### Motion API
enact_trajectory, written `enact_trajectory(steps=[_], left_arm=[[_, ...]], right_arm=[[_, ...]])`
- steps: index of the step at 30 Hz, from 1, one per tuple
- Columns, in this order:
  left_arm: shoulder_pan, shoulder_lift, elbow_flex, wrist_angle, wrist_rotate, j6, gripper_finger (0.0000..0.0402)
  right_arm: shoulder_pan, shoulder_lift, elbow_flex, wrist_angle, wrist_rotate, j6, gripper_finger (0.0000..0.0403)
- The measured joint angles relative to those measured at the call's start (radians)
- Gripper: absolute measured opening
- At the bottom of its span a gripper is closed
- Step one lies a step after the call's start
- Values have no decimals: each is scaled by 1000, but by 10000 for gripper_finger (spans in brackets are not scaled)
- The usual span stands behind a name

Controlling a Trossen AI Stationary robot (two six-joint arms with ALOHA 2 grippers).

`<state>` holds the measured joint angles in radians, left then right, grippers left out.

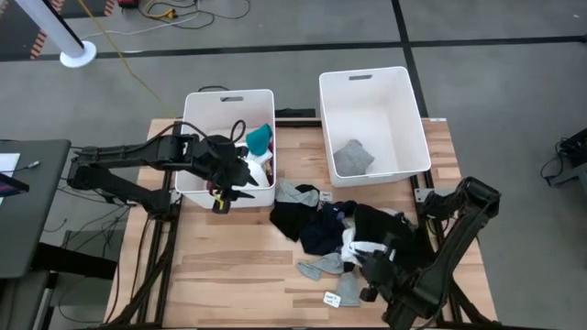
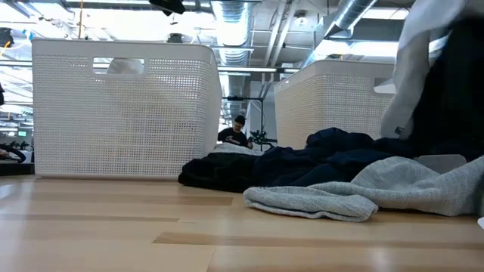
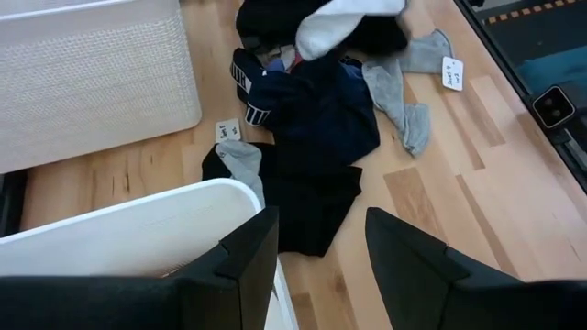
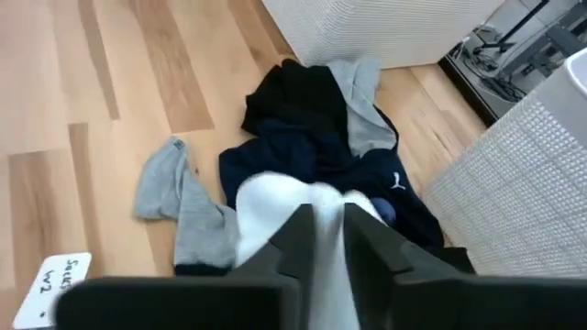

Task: Sort clothes
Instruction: Put the white sock into the left white bin

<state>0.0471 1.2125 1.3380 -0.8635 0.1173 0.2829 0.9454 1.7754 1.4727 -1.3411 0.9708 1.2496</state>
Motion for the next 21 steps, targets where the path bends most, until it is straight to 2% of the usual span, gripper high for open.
enact_trajectory(steps=[4,10,14,17,21], left_arm=[[0,0,0,0,0,-1,159],[-4,0,0,0,0,-6,159],[-15,0,0,0,0,-6,159],[-23,0,0,1,0,-6,159],[-41,0,0,2,0,-8,159]], right_arm=[[-8,-4,0,-1,-20,-2,98],[-20,-4,0,32,-34,-47,91],[-27,-4,-27,195,-84,-189,94],[-46,-3,-66,365,-156,-305,124],[-77,-3,-106,481,-264,-365,195]])
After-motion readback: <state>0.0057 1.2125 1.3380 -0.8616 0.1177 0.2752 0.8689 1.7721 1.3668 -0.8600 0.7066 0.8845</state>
